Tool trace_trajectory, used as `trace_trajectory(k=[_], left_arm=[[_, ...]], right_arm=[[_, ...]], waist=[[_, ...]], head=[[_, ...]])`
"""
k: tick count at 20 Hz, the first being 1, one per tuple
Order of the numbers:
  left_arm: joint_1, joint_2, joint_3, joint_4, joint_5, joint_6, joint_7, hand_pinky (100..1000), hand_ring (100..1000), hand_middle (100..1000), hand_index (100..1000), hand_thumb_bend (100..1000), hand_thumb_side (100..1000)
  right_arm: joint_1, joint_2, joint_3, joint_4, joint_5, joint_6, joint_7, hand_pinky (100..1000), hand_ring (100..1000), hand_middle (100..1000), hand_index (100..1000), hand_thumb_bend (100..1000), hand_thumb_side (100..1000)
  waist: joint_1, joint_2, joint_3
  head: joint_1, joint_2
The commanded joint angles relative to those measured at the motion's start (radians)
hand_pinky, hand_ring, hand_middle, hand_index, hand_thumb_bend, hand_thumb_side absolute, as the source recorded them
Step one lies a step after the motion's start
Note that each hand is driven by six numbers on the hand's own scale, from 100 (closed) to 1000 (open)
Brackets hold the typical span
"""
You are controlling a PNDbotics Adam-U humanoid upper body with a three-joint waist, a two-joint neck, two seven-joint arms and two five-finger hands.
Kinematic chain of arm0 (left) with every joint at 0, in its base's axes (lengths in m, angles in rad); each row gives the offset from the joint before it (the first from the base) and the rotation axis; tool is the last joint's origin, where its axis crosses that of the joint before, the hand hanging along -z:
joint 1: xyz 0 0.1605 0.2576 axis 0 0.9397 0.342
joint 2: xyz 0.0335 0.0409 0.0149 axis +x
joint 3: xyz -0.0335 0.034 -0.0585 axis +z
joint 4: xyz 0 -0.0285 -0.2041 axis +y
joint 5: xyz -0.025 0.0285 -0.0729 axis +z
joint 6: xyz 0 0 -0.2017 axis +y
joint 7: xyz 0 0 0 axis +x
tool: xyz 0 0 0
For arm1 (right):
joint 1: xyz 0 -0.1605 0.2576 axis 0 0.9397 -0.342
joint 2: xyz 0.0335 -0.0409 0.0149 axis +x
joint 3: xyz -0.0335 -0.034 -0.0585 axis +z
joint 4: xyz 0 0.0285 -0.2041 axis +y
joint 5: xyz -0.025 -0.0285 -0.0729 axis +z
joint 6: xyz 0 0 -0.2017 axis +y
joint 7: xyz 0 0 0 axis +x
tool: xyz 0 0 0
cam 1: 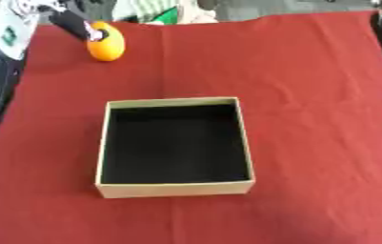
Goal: Pick up objects on the table and place them in the box.
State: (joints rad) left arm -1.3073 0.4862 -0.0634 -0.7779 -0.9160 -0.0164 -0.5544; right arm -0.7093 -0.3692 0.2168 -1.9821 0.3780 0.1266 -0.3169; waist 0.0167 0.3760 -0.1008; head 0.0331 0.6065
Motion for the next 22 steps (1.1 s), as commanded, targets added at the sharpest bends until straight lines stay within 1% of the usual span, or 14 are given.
trace_trajectory(k=[1,6,13,17,18,19,20,21,22], left_arm=[[-0.02,0.024,0.012,-0.003,-0.018,0.011,0.011,563,798,840,867,393,249],[-0.018,0.019,0.018,0.012,-0.06,0.025,0.037,571,802,842,862,397,251],[-0.017,0.015,0.027,0.028,-0.106,0.043,0.052,577,804,840,858,386,251],[-0.015,0.009,0.029,0.031,-0.116,0.043,0.069,569,798,832,851,356,246],[-0.015,0.007,0.03,0.031,-0.115,0.041,0.076,543,778,803,839,290,234],[-0.014,0.005,0.032,0.028,-0.108,0.038,0.088,500,749,760,820,197,209],[-0.014,0.004,0.034,0.024,-0.093,0.033,0.104,482,737,742,811,123,200],[-0.015,0.003,0.034,0.022,-0.079,0.03,0.118,465,726,724,799,100,196],[-0.016,0.003,0.034,0.02,-0.064,0.029,0.131,416,692,687,774,100,201]], right_arm=[[-0.018,-0.024,0.0,-0.018,-0.01,0.002,-0.007,914,864,809,924,100,821],[-0.025,-0.024,0.004,-0.018,-0.016,0.001,-0.008,915,864,808,925,100,827],[-0.027,-0.028,0.006,-0.018,-0.023,0.002,-0.011,916,864,807,926,100,831],[-0.026,-0.028,0.006,-0.018,-0.025,0.003,-0.012,916,865,807,926,100,833],[-0.025,-0.028,0.006,-0.018,-0.025,0.004,-0.013,917,865,807,927,100,834],[-0.025,-0.028,0.006,-0.018,-0.026,0.005,-0.013,917,865,807,927,100,834],[-0.024,-0.028,0.006,-0.018,-0.026,0.006,-0.013,917,865,808,927,100,834],[-0.024,-0.029,0.006,-0.018,-0.026,0.006,-0.013,917,866,808,927,100,834],[-0.023,-0.029,0.006,-0.018,-0.026,0.007,-0.014,917,866,808,927,100,834]], waist=[[0.001,-0.016,-0.003],[0.002,0.001,-0.012],[0.003,0.015,-0.017],[0.003,0.018,-0.021],[0.003,0.019,-0.022],[0.002,0.019,-0.022],[0.002,0.018,-0.022],[0.002,0.018,-0.022],[0.002,0.018,-0.022]], head=[[0.003,-0.02],[0.011,-0.036],[0.018,-0.041],[0.02,-0.045],[0.02,-0.046],[0.02,-0.046],[0.02,-0.044],[0.02,-0.042],[0.019,-0.04]])
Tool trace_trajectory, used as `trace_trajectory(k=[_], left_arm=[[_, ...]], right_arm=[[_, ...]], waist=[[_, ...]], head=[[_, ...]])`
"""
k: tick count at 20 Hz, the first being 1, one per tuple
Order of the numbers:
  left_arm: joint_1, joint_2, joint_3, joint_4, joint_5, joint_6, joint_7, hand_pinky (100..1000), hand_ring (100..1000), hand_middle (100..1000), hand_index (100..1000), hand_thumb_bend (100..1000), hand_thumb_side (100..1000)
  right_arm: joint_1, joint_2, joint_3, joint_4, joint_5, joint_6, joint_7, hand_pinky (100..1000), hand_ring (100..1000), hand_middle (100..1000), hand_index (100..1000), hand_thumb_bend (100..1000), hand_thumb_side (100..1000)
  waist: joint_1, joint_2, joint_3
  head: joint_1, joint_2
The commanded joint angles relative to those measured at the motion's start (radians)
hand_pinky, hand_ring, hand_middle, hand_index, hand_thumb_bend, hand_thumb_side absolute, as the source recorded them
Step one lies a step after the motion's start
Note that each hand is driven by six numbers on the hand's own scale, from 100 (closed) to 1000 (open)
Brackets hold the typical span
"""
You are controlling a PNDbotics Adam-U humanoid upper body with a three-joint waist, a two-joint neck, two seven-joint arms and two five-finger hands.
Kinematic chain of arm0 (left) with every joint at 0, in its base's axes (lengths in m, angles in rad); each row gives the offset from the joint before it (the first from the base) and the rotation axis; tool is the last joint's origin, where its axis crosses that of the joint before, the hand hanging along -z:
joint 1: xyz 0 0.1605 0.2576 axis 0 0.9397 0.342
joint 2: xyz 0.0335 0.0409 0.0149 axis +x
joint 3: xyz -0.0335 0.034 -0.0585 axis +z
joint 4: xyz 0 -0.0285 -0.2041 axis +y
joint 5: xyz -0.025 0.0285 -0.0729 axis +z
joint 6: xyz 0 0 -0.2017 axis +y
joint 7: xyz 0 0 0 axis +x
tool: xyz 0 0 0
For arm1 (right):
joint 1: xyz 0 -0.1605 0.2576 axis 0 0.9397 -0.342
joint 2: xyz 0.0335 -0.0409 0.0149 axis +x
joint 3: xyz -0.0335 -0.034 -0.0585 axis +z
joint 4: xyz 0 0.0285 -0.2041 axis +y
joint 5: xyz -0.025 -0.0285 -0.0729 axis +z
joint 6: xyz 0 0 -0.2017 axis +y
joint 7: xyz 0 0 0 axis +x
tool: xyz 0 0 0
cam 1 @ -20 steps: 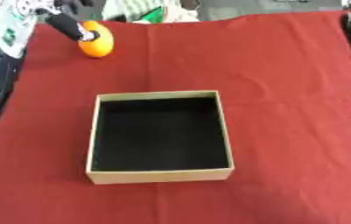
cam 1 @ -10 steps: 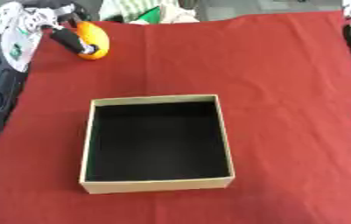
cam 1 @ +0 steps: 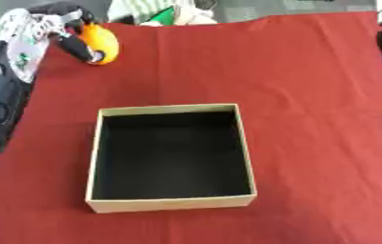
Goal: Pick up objects on the table and place them in the box.
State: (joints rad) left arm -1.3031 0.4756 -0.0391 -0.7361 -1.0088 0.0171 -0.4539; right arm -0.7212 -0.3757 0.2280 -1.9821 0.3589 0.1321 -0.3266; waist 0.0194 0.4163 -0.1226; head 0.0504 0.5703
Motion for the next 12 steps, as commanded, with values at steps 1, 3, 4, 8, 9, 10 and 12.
trace_trajectory(k=[1,3,4,8,9,10,12], left_arm=[[-0.021,0.013,0.01,-0.024,0.046,-0.005,0.043,403,685,681,770,100,210],[-0.023,0.014,0.008,-0.028,0.08,-0.003,0.066,297,610,624,729,100,263],[-0.023,0.015,0.005,-0.029,0.092,-0.002,0.077,290,605,621,726,100,271],[-0.026,0.022,-0.005,-0.04,0.117,0.003,0.111,242,575,606,707,100,311],[-0.027,0.024,-0.006,-0.042,0.115,0.006,0.118,228,565,599,701,100,313],[-0.028,0.025,-0.006,-0.044,0.113,0.01,0.125,217,558,594,697,100,312],[-0.03,0.028,-0.007,-0.05,0.109,0.015,0.136,204,551,588,693,100,316]], right_arm=[[-0.011,-0.023,-0.006,-0.018,-0.007,0.002,-0.004,917,866,808,927,100,834],[-0.008,-0.023,-0.006,-0.018,-0.007,0.004,-0.005,918,866,808,928,100,835],[-0.007,-0.024,-0.006,-0.018,-0.007,0.005,-0.005,918,866,808,928,100,835],[-0.003,-0.025,-0.006,-0.018,-0.007,0.009,-0.004,917,867,807,927,100,833],[-0.002,-0.025,-0.006,-0.018,-0.006,0.009,-0.004,917,867,807,927,100,833],[-0.002,-0.024,-0.006,-0.018,-0.005,0.01,-0.003,917,867,807,926,100,831],[-0.001,-0.024,-0.007,-0.018,-0.003,0.01,-0.002,917,867,807,925,100,827]], waist=[[-0.001,-0.023,0.0],[0.0,-0.025,0.0],[0.0,-0.026,0.001],[0.001,-0.034,0.005],[0.001,-0.037,0.006],[0.001,-0.039,0.007],[0.0,-0.045,0.01]], head=[[0.002,-0.002],[0.001,0.001],[0.001,0.002],[-0.001,0.011],[-0.001,0.013],[-0.002,0.015],[-0.005,0.021]])
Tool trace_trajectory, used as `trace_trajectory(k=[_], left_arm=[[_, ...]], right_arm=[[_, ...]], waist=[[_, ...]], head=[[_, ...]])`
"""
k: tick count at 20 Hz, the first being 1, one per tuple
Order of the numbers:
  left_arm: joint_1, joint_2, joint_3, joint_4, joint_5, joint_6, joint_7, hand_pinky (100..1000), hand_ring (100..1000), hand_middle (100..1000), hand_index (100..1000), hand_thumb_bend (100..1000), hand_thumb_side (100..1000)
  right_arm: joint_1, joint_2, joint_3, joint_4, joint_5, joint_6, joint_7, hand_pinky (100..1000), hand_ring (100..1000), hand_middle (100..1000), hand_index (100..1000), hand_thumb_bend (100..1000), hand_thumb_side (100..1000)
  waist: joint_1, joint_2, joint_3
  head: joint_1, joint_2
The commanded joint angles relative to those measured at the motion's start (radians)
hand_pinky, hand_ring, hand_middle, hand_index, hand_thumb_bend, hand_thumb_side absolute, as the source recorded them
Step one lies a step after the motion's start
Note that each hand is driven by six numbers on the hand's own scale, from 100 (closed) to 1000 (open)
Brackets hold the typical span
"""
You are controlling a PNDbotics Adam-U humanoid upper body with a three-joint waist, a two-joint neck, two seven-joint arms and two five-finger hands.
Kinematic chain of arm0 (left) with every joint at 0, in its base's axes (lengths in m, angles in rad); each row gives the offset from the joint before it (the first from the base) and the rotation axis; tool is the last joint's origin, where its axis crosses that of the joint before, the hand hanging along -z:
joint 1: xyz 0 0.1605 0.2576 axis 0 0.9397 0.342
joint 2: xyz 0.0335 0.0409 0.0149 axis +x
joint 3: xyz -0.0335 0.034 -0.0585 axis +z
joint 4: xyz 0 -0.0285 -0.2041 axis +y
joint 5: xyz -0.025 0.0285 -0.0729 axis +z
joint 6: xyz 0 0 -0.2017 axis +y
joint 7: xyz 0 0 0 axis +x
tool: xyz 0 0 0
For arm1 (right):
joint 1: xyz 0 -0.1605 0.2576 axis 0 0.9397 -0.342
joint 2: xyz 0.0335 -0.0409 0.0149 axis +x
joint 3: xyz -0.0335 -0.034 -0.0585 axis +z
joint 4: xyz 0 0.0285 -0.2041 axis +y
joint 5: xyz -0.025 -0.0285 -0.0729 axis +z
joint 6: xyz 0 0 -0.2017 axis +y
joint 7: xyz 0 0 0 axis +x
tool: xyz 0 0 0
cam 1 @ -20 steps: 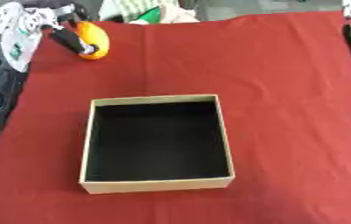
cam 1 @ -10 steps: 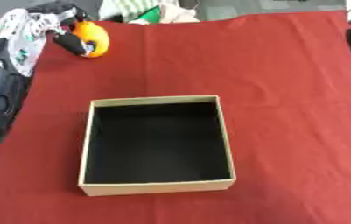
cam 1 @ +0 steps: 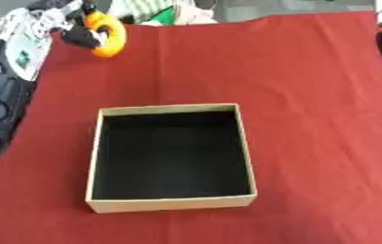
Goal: Pick up objects on the table and place them in the box.
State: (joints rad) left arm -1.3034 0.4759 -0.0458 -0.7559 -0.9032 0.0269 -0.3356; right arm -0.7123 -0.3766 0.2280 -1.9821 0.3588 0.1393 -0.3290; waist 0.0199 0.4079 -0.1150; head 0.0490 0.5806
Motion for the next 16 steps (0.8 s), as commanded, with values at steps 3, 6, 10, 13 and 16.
trace_trajectory(k=[3,6,10,13,16], left_arm=[[-0.03,0.034,-0.006,-0.053,0.009,0.001,0.022,188,541,578,683,100,316],[-0.021,0.051,-0.025,-0.102,0.023,-0.016,0.018,187,543,579,680,100,311],[0.013,0.096,-0.078,-0.224,0.067,-0.042,0.003,196,551,586,681,100,305],[0.06,0.144,-0.143,-0.36,0.13,-0.049,-0.01,204,558,590,681,100,298],[0.117,0.193,-0.212,-0.511,0.211,-0.025,-0.017,207,560,592,682,100,298]], right_arm=[[-0.009,-0.024,-0.009,-0.018,0.001,0.001,0.002,916,867,807,925,100,824],[-0.007,-0.026,-0.01,-0.018,0.004,0.0,0.004,916,867,807,924,100,822],[-0.002,-0.033,-0.013,-0.018,0.007,0.001,0.003,916,867,806,923,100,819],[0.002,-0.036,-0.016,-0.018,0.01,0.001,0.001,916,868,805,923,100,818],[0.003,-0.034,-0.017,-0.018,0.013,0.0,0.001,915,868,805,923,100,816]], waist=[[-0.001,-0.044,0.008],[0.0,-0.05,0.013],[0.003,-0.055,0.023],[0.006,-0.058,0.029],[0.008,-0.061,0.03]], head=[[-0.007,0.022],[-0.01,0.029],[-0.018,0.039],[-0.024,0.045],[-0.028,0.047]])
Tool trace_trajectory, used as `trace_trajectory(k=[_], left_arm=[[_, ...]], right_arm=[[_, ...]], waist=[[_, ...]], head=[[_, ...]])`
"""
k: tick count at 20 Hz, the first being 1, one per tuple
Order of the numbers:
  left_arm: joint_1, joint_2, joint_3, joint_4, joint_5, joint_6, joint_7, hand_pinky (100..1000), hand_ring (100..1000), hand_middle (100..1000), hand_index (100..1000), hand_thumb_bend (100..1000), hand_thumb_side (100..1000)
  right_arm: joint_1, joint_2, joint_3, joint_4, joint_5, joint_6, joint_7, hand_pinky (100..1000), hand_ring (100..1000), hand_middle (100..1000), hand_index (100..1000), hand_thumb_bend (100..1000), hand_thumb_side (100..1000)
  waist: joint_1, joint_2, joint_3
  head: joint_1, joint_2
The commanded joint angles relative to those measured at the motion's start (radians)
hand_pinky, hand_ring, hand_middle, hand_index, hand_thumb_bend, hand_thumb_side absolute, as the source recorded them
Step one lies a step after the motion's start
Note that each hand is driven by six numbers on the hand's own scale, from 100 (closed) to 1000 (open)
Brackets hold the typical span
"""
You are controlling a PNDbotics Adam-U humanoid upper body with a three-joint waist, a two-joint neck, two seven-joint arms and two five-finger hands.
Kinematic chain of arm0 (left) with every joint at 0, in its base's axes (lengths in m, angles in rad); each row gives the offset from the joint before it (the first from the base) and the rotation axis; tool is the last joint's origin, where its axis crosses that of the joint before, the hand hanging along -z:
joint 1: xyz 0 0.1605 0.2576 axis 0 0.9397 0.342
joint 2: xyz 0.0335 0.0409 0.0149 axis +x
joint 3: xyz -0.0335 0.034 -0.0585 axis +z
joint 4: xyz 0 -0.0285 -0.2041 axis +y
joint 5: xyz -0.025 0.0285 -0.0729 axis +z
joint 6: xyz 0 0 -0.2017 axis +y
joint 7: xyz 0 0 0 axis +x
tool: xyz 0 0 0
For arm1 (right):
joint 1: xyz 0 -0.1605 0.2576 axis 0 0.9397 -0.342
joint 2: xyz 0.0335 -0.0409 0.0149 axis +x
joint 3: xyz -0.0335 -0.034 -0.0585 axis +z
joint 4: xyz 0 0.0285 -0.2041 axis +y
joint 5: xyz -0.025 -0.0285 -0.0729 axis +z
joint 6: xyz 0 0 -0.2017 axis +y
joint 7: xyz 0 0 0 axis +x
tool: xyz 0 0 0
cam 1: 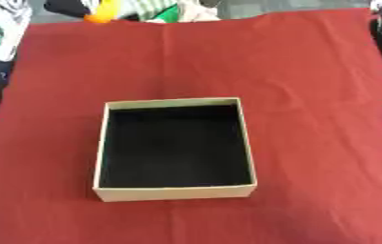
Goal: Pick up objects on the table and place them in the box.
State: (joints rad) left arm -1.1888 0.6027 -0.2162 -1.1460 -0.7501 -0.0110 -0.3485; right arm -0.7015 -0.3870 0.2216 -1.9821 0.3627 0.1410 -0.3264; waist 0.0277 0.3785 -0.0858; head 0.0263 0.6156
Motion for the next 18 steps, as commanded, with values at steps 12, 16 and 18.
trace_trajectory(k=[12,16,18], left_arm=[[0.206,0.19,-0.199,-0.686,0.225,0.187,0.057,211,560,589,674,100,300],[0.215,0.183,-0.243,-0.754,0.203,0.207,0.01,212,560,588,674,100,298],[0.224,0.172,-0.252,-0.765,0.201,0.216,-0.002,211,559,587,675,100,299]], right_arm=[[-0.015,-0.007,-0.013,-0.018,0.016,-0.01,0.002,915,868,805,922,100,809],[-0.016,0.0,-0.013,-0.018,0.015,-0.012,0.001,915,868,805,922,100,808],[-0.015,0.002,-0.013,-0.018,0.014,-0.013,0.0,915,868,805,923,100,809]], waist=[[0.0,-0.041,-0.008],[-0.001,-0.041,-0.011],[-0.002,-0.041,-0.013]], head=[[0.001,0.02],[0.003,0.016],[0.003,0.016]])
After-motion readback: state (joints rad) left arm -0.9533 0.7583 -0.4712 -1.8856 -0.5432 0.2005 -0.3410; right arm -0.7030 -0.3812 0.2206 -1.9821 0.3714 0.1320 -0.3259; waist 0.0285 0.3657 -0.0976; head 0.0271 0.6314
